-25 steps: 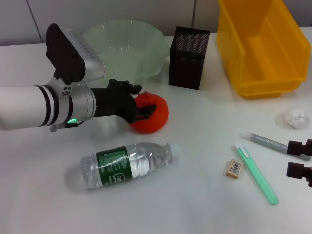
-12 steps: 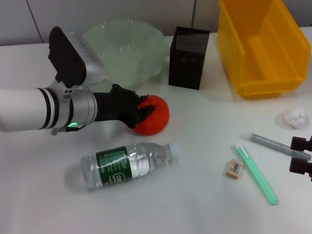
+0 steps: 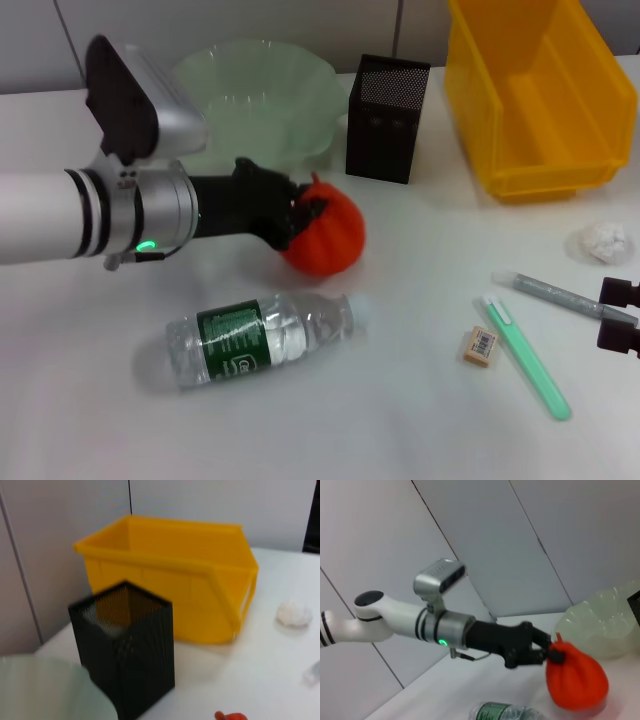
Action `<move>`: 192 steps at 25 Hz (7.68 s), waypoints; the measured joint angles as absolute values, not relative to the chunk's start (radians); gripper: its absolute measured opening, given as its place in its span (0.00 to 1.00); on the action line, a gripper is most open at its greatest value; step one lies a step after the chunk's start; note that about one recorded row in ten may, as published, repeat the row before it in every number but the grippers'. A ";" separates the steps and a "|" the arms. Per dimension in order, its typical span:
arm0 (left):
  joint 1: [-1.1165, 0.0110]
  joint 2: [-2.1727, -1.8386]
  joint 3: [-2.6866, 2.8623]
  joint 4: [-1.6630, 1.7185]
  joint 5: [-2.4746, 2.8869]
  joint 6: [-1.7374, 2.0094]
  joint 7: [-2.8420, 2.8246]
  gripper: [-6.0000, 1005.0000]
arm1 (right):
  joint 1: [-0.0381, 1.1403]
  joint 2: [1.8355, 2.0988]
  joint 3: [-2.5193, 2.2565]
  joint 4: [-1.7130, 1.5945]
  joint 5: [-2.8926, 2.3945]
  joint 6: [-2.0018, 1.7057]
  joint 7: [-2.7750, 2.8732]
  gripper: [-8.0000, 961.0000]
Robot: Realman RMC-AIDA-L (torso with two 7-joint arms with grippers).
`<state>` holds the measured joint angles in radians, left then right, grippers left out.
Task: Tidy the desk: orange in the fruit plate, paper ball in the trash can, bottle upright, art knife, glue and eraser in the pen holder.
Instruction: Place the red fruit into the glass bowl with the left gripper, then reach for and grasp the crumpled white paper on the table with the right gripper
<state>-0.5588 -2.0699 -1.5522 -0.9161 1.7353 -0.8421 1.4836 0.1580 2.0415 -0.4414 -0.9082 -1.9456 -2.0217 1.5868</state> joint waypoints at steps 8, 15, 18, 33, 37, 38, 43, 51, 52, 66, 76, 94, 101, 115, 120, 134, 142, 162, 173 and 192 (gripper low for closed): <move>-0.496 -2.066 -1.591 -1.087 1.741 -0.860 1.424 0.10 | 0.158 2.042 -0.442 -0.908 -1.946 -2.022 1.586 0.79; -0.509 -2.071 -1.638 -1.114 1.735 -0.802 1.417 0.08 | 0.156 2.044 -0.442 -0.906 -1.946 -2.022 1.584 0.79; -0.522 -2.072 -1.635 -1.112 1.733 -0.736 1.418 0.08 | 0.157 2.043 -0.442 -0.882 -1.946 -2.022 1.569 0.79; -0.728 -2.078 -1.425 -0.867 1.732 -0.142 1.427 0.07 | 0.158 2.026 -0.442 -0.822 -1.945 -2.005 1.548 0.79; -0.729 -2.078 -1.410 -0.859 1.731 -0.097 1.427 0.07 | 0.164 2.026 -0.442 -0.821 -1.945 -1.998 1.548 0.79; -0.731 -2.079 -1.398 -0.837 1.731 -0.047 1.426 0.07 | 0.166 2.026 -0.442 -0.820 -1.945 -1.998 1.548 0.79; -0.731 -2.079 -1.395 -0.796 1.736 -0.039 1.427 0.08 | 0.177 2.026 -0.442 -0.820 -1.945 -1.998 1.548 0.79; -0.732 -2.079 -1.388 -0.765 1.736 -0.035 1.427 0.09 | 0.196 2.026 -0.444 -0.816 -1.967 -1.998 1.548 0.79; -0.732 -2.078 -1.373 -0.760 1.737 -0.037 1.427 0.10 | 0.197 2.026 -0.445 -0.816 -1.971 -1.997 1.548 0.79; -0.733 -2.079 -1.341 -0.753 1.738 -0.024 1.427 0.32 | 0.190 2.026 -0.443 -0.815 -1.987 -1.990 1.548 0.79; -0.644 -2.072 -1.379 -0.841 1.730 -0.119 1.321 0.67 | 0.191 2.003 -0.441 -0.865 -1.987 -1.984 1.597 0.79; -0.497 -2.067 -1.563 -1.019 1.720 -0.683 1.264 0.66 | 0.285 1.963 -0.437 -1.415 -2.091 -2.008 2.262 0.79; -0.495 -2.067 -1.562 -1.009 1.725 -0.683 1.270 0.66 | 0.364 1.917 -0.432 -1.401 -2.162 -2.032 2.365 0.79; -0.501 -2.070 -1.563 -0.979 1.719 -0.681 1.273 0.66 | 0.443 1.876 -0.445 -1.309 -2.304 -2.058 2.365 0.79; -0.500 -2.072 -1.563 -0.970 1.717 -0.676 1.273 0.66 | 0.458 1.873 -0.447 -1.290 -2.405 -2.019 2.358 0.79; -0.524 -2.072 -1.563 -0.945 1.716 -0.663 1.273 0.66 | 0.542 1.881 -0.508 -1.176 -2.673 -1.824 2.381 0.78; -0.531 -2.076 -1.562 -0.913 1.713 -0.659 1.278 0.66 | 0.614 1.873 -0.574 -1.077 -2.740 -1.691 2.384 0.79; -0.530 -2.069 -1.563 -0.874 1.573 -0.668 1.373 0.66 | 0.685 1.877 -0.671 -0.907 -2.740 -1.581 2.377 0.79; -0.530 -2.071 -1.563 -0.873 1.571 -0.679 1.387 0.66 | 0.686 1.879 -0.677 -0.888 -2.741 -1.561 2.378 0.78; -0.525 -2.070 -1.681 -0.873 1.474 -0.932 1.547 0.66 | 0.699 1.880 -0.678 -0.834 -2.780 -1.489 2.374 0.78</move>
